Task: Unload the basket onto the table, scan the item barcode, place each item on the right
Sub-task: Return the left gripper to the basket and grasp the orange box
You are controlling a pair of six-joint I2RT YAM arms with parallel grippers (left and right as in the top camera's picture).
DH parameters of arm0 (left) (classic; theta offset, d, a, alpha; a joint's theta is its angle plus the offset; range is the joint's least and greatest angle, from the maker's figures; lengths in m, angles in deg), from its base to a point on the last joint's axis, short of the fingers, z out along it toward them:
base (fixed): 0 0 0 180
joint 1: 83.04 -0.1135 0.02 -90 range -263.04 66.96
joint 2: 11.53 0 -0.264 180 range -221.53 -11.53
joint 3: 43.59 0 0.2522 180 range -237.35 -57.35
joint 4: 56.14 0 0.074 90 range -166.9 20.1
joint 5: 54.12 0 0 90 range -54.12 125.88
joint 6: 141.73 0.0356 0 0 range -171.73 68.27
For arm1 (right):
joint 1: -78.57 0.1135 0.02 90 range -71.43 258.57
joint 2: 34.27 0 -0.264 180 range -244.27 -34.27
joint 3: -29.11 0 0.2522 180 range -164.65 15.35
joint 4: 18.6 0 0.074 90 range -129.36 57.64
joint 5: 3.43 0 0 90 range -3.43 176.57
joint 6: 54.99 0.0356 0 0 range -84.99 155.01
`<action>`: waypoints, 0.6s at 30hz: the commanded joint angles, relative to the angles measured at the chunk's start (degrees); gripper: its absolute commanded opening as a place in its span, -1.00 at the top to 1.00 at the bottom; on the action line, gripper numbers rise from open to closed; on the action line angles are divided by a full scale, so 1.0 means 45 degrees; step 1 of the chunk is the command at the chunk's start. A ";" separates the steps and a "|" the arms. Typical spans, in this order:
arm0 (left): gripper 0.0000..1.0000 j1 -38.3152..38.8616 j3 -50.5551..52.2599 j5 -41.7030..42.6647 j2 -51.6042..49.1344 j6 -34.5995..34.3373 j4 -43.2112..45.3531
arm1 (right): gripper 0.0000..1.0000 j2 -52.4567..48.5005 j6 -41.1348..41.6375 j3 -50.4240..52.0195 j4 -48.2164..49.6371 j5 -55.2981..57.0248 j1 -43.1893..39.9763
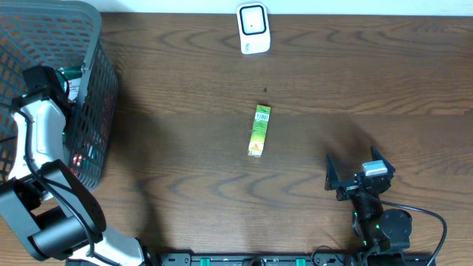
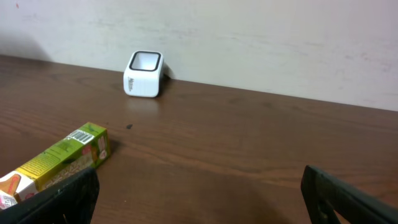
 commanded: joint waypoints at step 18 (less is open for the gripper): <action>-0.03 0.0049 0.0753 -0.0165 -0.0194 -0.0180 0.0636 | -0.99 0.0068 0.0160 0.0015 -0.0053 0.0068 -0.0053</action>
